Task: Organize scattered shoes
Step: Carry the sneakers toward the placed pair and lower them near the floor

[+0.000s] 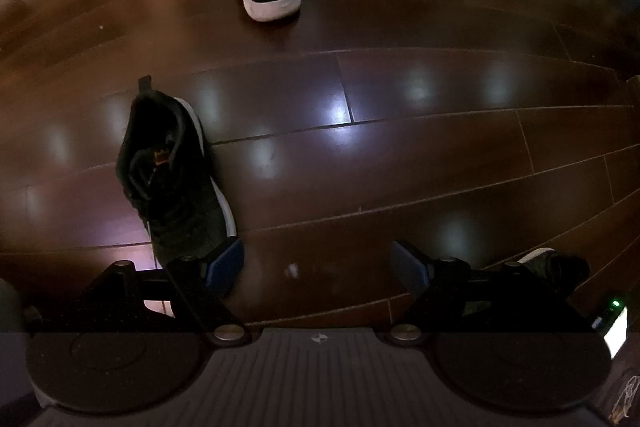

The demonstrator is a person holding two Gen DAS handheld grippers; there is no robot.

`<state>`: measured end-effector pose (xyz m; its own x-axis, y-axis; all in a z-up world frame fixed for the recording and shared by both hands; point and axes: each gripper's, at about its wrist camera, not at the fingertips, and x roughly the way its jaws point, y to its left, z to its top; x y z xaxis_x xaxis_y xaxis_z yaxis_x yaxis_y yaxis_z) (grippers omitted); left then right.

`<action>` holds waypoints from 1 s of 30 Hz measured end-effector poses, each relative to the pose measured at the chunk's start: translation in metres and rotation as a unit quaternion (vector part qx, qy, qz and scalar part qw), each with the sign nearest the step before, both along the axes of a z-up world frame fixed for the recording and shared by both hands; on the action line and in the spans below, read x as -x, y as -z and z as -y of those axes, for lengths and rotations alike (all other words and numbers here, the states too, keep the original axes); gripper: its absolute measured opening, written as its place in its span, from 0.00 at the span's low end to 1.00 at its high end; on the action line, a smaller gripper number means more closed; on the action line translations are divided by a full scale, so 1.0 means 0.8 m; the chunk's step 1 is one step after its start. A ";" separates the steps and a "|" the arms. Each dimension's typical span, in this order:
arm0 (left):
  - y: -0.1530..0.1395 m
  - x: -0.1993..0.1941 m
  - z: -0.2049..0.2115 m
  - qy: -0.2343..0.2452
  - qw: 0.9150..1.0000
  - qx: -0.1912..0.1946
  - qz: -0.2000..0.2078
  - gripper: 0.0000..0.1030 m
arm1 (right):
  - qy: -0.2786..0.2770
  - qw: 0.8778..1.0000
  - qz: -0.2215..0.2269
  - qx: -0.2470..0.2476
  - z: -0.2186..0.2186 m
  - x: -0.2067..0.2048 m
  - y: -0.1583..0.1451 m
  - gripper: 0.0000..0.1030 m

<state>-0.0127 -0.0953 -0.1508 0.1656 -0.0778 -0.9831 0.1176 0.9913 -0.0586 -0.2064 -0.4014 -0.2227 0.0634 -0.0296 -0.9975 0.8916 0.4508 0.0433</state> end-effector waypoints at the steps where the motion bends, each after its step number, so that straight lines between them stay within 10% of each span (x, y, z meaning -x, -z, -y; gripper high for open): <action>1: 0.000 -0.001 0.000 -0.001 1.000 0.001 -0.001 0.83 | -0.004 1.000 0.000 0.001 0.002 0.000 -0.003 0.81; 15: 0.002 -0.002 0.008 0.003 1.000 -0.003 0.003 0.83 | -0.151 0.987 0.027 0.049 0.042 -0.008 -0.036 0.62; 23: 0.005 -0.004 0.011 0.005 1.000 -0.006 -0.002 0.83 | -0.378 0.921 0.012 0.092 0.051 -0.055 -0.042 0.61; 30: 0.018 0.006 0.028 0.031 0.999 -0.020 -0.011 0.83 | -0.468 0.877 -0.011 0.110 0.060 -0.065 -0.050 0.64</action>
